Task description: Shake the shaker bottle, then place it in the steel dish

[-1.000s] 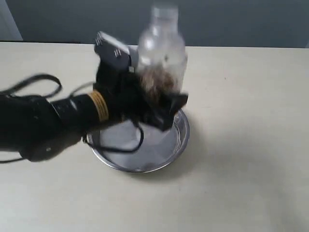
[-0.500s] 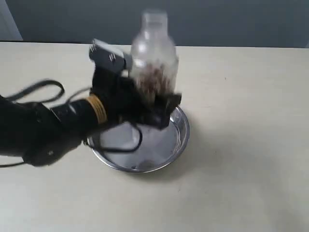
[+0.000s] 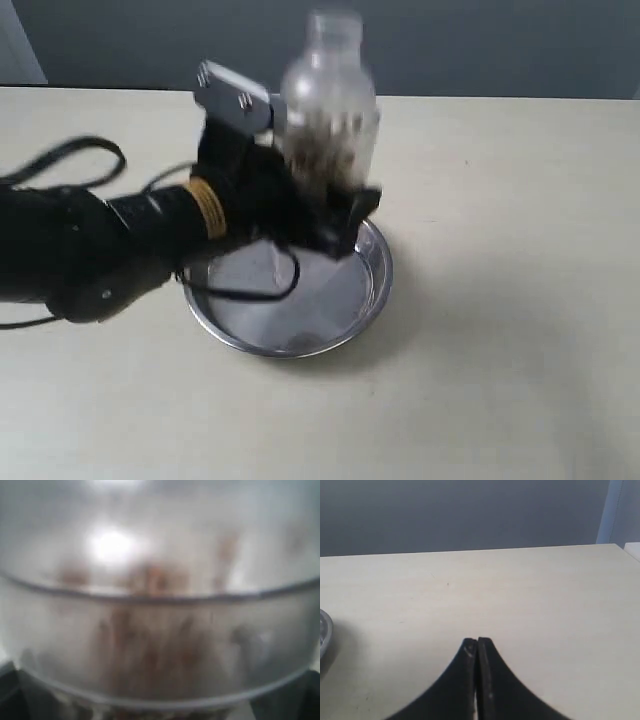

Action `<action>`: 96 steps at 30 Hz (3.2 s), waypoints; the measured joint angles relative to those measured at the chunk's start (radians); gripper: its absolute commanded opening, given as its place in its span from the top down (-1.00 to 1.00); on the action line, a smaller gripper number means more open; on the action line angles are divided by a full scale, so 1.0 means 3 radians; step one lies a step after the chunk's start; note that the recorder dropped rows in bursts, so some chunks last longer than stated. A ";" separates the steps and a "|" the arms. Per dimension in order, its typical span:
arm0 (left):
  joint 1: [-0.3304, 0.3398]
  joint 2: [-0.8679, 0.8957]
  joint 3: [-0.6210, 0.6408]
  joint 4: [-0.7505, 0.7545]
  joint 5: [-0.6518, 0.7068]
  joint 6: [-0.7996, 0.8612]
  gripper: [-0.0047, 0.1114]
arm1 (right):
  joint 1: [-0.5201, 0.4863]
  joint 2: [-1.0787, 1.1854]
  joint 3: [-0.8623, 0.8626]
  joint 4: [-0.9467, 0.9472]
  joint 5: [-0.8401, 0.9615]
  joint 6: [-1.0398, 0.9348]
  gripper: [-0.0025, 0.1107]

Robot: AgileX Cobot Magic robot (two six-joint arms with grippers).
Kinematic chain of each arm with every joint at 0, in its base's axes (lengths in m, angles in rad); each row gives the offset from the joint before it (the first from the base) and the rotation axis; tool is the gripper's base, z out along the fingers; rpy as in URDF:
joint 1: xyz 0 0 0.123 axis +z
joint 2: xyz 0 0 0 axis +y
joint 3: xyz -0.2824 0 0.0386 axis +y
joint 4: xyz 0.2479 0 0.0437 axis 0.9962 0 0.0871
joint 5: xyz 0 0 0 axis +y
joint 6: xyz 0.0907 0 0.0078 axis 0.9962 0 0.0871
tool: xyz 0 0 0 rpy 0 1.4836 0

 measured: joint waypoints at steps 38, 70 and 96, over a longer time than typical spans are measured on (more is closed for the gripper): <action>0.0353 0.0954 0.0230 -0.0246 -0.1656 0.0368 0.91 | 0.0000 0.0000 0.0000 0.0000 0.0000 0.0000 0.97; 0.0353 0.1423 -0.0027 -0.0122 -0.1893 0.0111 0.91 | 0.0000 0.0000 0.0000 0.0000 0.0000 -0.0006 0.97; 0.0379 0.1386 -0.0047 0.0138 -0.1577 0.0041 -0.73 | 0.0000 0.0000 0.0000 -0.0007 0.0000 0.0001 0.97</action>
